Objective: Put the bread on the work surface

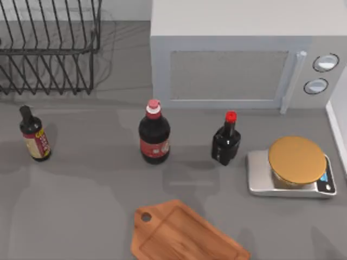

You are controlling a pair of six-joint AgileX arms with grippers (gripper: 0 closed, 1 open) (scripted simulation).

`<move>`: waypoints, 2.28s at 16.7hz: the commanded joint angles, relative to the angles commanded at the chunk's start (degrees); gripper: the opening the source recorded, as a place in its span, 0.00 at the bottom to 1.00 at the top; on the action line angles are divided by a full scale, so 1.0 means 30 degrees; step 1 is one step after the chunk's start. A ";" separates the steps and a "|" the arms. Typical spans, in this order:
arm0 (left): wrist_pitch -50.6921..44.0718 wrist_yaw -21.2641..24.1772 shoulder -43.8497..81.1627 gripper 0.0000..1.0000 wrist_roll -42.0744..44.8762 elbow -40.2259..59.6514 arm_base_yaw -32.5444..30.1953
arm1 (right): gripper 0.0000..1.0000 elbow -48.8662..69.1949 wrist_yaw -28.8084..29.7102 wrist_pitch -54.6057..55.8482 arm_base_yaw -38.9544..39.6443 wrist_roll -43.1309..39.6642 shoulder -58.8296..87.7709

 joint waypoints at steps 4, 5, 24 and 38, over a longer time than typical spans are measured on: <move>-0.0036 -0.0081 -0.1753 0.00 0.3201 0.0108 -0.1364 | 1.00 0.0000 0.0000 0.0000 0.0000 0.0000 0.0000; 0.0019 -0.0092 -0.2286 0.00 0.4436 0.0050 -0.2031 | 1.00 0.0000 0.0000 0.0000 0.0000 0.0000 0.0000; 0.2578 0.0447 -0.3247 0.00 3.6671 -0.6081 -2.2632 | 1.00 0.0000 0.0000 0.0000 0.0000 0.0000 0.0000; 0.3925 0.0448 -0.2508 0.00 3.7541 -0.7387 -2.3216 | 1.00 0.0000 0.0000 0.0000 0.0000 0.0000 0.0000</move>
